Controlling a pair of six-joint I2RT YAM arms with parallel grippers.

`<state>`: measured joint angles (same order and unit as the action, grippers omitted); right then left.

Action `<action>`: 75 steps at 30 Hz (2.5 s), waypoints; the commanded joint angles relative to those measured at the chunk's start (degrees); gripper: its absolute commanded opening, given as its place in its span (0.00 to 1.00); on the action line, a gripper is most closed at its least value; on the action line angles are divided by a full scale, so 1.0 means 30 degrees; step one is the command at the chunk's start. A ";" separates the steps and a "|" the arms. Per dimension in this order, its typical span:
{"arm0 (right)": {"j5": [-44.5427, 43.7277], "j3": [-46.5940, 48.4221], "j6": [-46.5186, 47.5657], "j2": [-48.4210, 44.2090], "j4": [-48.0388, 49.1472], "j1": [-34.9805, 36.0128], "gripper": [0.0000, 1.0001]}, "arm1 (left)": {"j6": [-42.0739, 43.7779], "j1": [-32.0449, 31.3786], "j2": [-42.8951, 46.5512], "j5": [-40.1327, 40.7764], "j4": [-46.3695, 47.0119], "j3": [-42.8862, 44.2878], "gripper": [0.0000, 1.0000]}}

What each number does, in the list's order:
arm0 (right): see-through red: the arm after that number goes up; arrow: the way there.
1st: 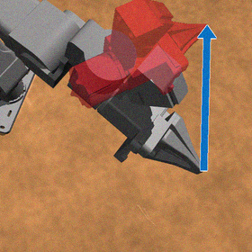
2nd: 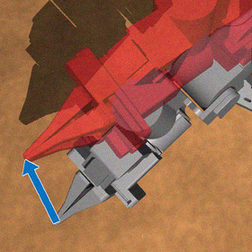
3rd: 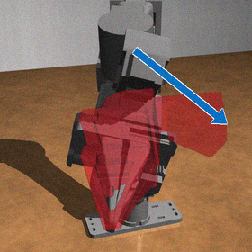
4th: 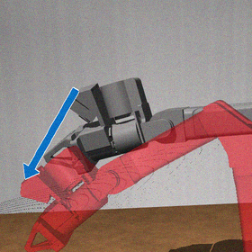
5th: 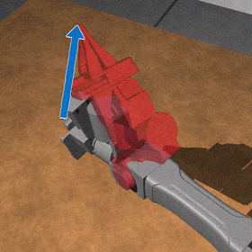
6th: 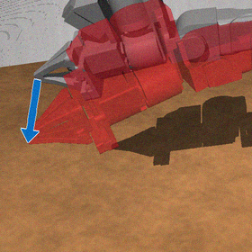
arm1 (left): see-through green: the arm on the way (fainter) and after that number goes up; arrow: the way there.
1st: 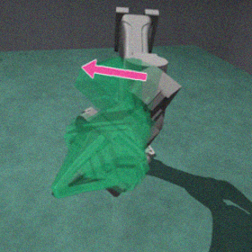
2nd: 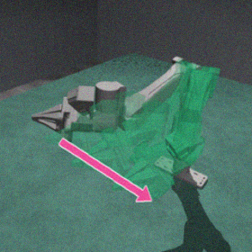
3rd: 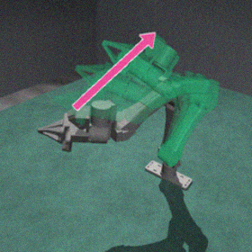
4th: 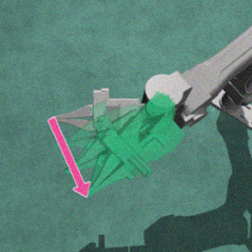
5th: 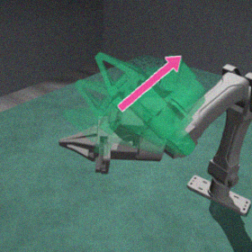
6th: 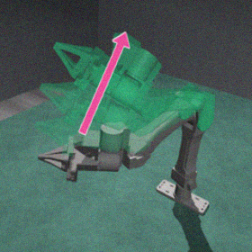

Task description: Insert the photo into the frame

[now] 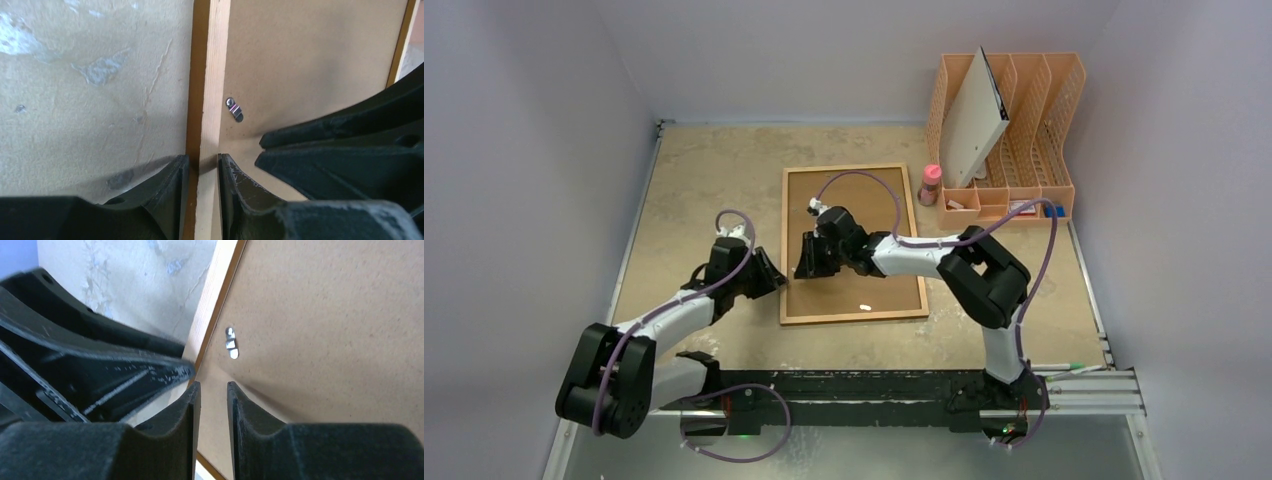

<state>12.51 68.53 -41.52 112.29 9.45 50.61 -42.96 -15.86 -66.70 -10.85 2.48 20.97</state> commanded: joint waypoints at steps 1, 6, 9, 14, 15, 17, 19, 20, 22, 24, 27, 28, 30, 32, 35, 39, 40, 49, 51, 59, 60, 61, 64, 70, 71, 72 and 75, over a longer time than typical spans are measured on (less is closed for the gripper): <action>-0.0938 0.0952 -0.0478 0.0522 0.0478 -0.0044 0.28 | -0.0158 0.0071 -0.0206 -0.0699 0.0356 -0.0110 0.29; -0.1336 0.2303 -0.0356 0.1585 -0.0779 -0.0048 0.27 | -0.0069 0.0071 -0.0142 -0.0514 0.0069 -0.0106 0.25; -0.1037 0.2702 -0.0334 0.2014 -0.0963 -0.0036 0.26 | 0.0015 0.0071 -0.0180 -0.0528 -0.0032 -0.0120 0.22; -0.0628 0.2805 -0.0312 0.2336 -0.1125 -0.0034 0.25 | 0.0052 0.0071 -0.0173 -0.0535 0.0103 -0.0223 0.19; -0.0564 0.2770 -0.0315 0.2353 -0.1114 -0.0033 0.24 | 0.0074 0.0086 -0.0164 -0.0542 0.0091 -0.0223 0.18; -0.0220 0.2587 -0.0355 0.2355 -0.0821 -0.0033 0.24 | 0.0096 0.0071 -0.0200 -0.0572 0.0139 -0.0223 0.16; 0.0152 0.2474 -0.0518 0.2425 -0.0603 -0.0051 0.24 | 0.0136 0.0071 -0.0251 -0.0625 0.0162 -0.0238 0.14; 0.0339 0.2454 -0.0667 0.2455 -0.0500 -0.0046 0.24 | 0.0140 0.0071 -0.0291 -0.0630 0.0190 -0.0224 0.13; 0.0658 0.2293 -0.0958 0.2498 -0.0113 -0.0048 0.24 | 0.0140 0.0071 -0.0297 -0.0708 0.0267 -0.0238 0.10; 0.0659 0.2207 -0.1104 0.2596 0.0086 -0.0036 0.24 | 0.0126 0.0071 -0.0326 -0.0847 0.0346 -0.0278 0.05; 0.0543 0.2205 -0.1279 0.2764 0.0226 -0.0025 0.24 | 0.0082 0.0071 -0.0356 -0.0936 0.0446 -0.0336 0.01; 0.0469 0.2164 -0.1410 0.2791 0.0333 -0.0050 0.24 | 0.0082 0.0071 -0.0367 -0.0966 0.0460 -0.0340 0.00; 0.0367 0.2135 -0.1595 0.2837 0.0612 -0.0041 0.24 | 0.0082 0.0071 -0.0370 -0.0982 0.0490 -0.0384 0.00; 0.0106 0.2131 -0.1823 0.2910 0.0759 -0.0025 0.24 | 0.0082 0.0071 -0.0356 -0.0982 0.0491 -0.0413 0.00; -0.0203 0.2058 -0.2149 0.2966 0.1086 -0.0034 0.24 | 0.0082 0.0071 -0.0300 -0.1012 0.0491 -0.0454 0.00; -0.0447 0.2014 -0.2570 0.3025 0.1660 -0.0033 0.24 | 0.0082 0.0071 -0.0284 -0.1025 0.0463 -0.0493 0.00; -0.0450 0.2027 -0.2703 0.3028 0.1790 -0.0047 0.24 | 0.0082 0.0071 -0.0274 -0.1040 0.0455 -0.0487 0.00; -0.0404 0.1497 -0.3169 0.2458 0.2356 -0.0045 0.24 | 0.0002 0.0071 -0.0093 -0.0975 0.0384 -0.0516 0.00; -0.0183 0.1144 -0.3360 0.1819 0.2305 -0.0087 0.26 | -0.0192 0.0071 0.0011 -0.0781 0.0373 -0.0473 0.00; -0.0320 -0.0530 -0.3719 -0.0955 0.3129 -0.0991 0.29 | -0.0705 0.0071 0.0929 -0.0570 0.0581 0.0066 0.04; -0.0394 -0.0561 -0.3568 -0.1135 0.3061 -0.1192 0.29 | -0.0749 0.0071 0.0958 -0.0572 0.0667 0.0187 0.05; -0.0517 -0.0536 -0.3425 -0.1245 0.2910 -0.1459 0.29 | -0.0821 0.0086 0.0925 -0.0557 0.0729 0.0385 0.06; -0.0684 -0.0293 -0.3159 -0.1209 0.2548 -0.2373 0.29 | -0.0910 0.0078 0.0495 -0.0464 0.1065 0.1094 0.13; -0.1316 0.1730 -0.2201 0.0286 0.1961 -0.3469 0.34 | -0.0977 0.0071 -0.1217 -0.0022 0.1938 0.2693 0.23; -0.1392 0.2252 -0.2064 0.0591 0.1835 -0.3494 0.34 | -0.0988 0.0067 -0.1518 -0.0016 0.2027 0.2954 0.25; -0.1480 0.2731 -0.1933 0.0901 0.1790 -0.3498 0.35 | -0.0935 0.0078 -0.1816 0.0014 0.2104 0.3232 0.27; -0.1830 0.3924 -0.1755 0.1864 0.1802 -0.3505 0.37 | -0.0778 0.0078 -0.2727 0.0877 0.1897 0.3926 0.33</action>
<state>9.41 75.05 -48.99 115.90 15.51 39.20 -45.45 -15.77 -72.27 -11.18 5.93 29.15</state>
